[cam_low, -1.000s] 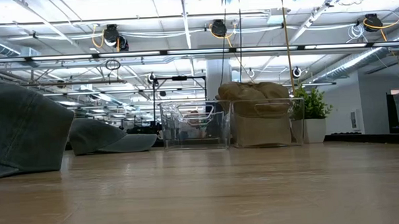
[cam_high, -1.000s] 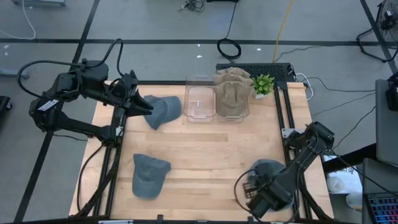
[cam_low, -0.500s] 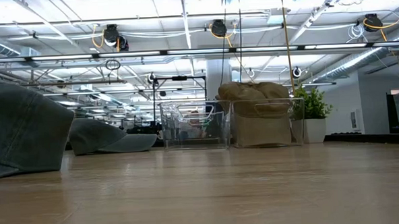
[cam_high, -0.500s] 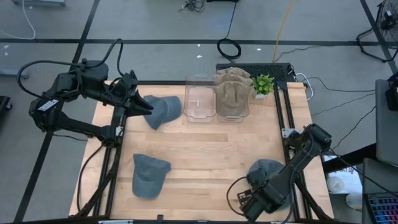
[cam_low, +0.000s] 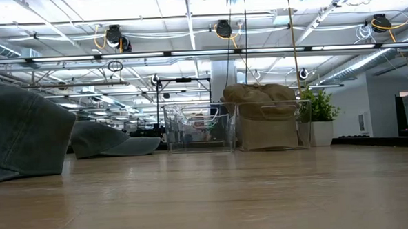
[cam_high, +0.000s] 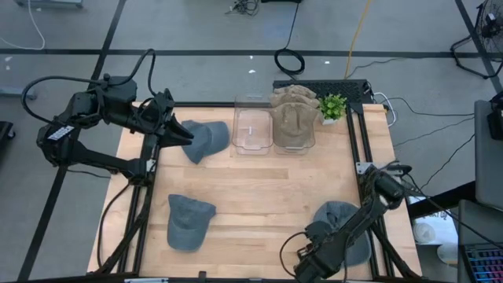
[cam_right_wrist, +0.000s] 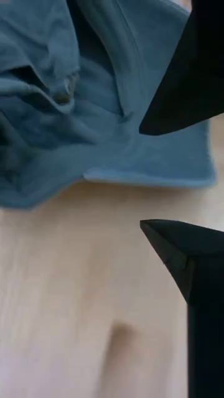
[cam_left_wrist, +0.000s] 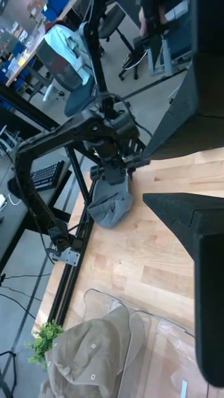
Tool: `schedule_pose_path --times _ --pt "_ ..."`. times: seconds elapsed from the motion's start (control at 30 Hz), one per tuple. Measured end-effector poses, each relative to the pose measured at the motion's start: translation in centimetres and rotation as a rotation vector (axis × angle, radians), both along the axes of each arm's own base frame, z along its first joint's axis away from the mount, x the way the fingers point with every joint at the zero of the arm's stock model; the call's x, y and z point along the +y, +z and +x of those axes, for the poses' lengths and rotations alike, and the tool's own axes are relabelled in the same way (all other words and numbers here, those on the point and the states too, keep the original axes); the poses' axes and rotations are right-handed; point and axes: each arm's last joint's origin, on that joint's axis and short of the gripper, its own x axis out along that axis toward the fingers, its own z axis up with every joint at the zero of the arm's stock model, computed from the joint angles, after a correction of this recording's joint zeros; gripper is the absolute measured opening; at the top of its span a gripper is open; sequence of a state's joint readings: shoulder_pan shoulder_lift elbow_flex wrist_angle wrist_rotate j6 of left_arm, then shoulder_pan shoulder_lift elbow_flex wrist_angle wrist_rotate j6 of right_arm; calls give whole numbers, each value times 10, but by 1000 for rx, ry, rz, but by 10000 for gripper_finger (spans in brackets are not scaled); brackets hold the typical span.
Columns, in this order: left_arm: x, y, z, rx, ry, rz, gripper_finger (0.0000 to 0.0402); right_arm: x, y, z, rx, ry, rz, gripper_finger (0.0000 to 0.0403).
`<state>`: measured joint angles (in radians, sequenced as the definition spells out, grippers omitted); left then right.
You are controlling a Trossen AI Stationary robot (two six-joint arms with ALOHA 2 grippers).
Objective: Pick & Place hat
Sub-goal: Put the bottom right blue cap into the left transparent bin
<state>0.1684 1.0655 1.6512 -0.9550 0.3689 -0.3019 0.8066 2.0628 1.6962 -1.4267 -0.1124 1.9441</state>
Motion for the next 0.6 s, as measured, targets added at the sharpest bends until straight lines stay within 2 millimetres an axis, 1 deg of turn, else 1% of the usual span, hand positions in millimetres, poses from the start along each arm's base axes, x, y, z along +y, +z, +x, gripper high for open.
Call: schedule_pose_path --times 0.1,0.23,0.33,0.4,0.47,0.5,0.6 --pt "0 0 0 1 -1 -5 104 2 -18 0 84 19 -35 217" --pt "-1 0 0 3 -27 -33 104 3 -45 -8 203 35 -72 218" --pt "-2 0 0 3 -53 -49 104 1 -62 -15 238 17 -57 218" --pt "-2 0 -1 6 -56 -66 104 -2 -66 -17 224 4 -19 209" --pt "-2 1 0 5 -57 -71 104 -3 -69 -17 210 -14 -11 182" --pt "-2 1 0 5 -56 -72 104 -3 -68 -17 193 -11 -17 161" --pt "-2 1 0 7 -53 -84 104 -3 -63 -16 159 -1 -29 70"
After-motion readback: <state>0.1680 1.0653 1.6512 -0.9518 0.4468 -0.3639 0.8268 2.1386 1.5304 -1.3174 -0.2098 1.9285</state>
